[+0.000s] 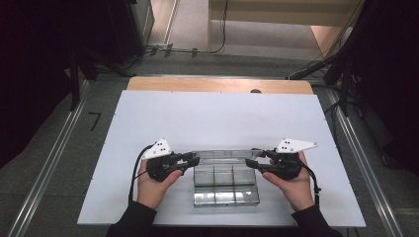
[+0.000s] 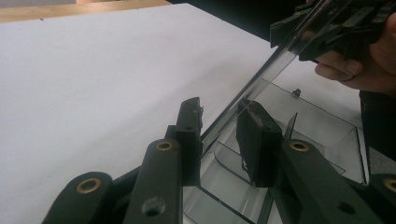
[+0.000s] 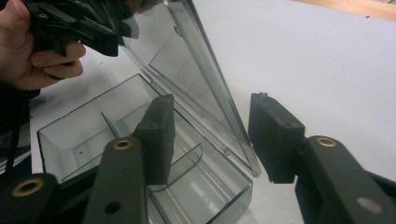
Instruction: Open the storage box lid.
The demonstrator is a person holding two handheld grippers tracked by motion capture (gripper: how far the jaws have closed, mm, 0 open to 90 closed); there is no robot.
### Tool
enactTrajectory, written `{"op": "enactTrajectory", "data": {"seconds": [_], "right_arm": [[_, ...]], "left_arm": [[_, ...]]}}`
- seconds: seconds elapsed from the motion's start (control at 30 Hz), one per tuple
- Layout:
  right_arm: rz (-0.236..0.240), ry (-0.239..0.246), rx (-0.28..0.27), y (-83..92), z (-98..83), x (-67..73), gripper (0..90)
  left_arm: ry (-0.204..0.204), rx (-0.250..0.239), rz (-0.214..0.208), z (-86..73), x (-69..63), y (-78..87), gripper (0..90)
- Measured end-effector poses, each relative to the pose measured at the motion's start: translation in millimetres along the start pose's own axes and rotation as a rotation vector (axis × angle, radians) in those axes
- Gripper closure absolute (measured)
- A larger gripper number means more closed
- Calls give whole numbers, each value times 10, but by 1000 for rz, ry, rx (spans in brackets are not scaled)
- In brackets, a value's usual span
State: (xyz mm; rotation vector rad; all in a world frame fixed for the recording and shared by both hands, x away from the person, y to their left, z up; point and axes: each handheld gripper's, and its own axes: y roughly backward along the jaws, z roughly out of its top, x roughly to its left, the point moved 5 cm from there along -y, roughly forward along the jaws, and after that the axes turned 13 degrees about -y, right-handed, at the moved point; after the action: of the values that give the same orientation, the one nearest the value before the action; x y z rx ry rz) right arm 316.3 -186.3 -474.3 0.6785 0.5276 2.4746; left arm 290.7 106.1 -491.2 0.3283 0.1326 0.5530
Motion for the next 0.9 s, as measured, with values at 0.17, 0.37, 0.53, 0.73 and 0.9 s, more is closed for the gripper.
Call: {"op": "enactTrajectory", "data": {"seconds": [0.17, 0.37, 0.53, 0.73, 0.9], "right_arm": [[-19, -7, -15, -35, -6, -54, 601], [-27, -14, -28, -26, -33, -90, 656], [-28, -15, -47, -34, -54, -105, 664], [-30, -36, -64, -37, -61, -110, 668], [-40, -39, -70, -29, -65, -101, 678]], "left_arm": [[5, -17, -4, 14, 17, -42, 715], [27, -35, -11, -56, 40, -66, 713], [51, -43, -14, -111, 55, -93, 712], [58, -57, -3, -116, 50, -101, 719], [65, -62, 0, -116, 48, -107, 726]]}}
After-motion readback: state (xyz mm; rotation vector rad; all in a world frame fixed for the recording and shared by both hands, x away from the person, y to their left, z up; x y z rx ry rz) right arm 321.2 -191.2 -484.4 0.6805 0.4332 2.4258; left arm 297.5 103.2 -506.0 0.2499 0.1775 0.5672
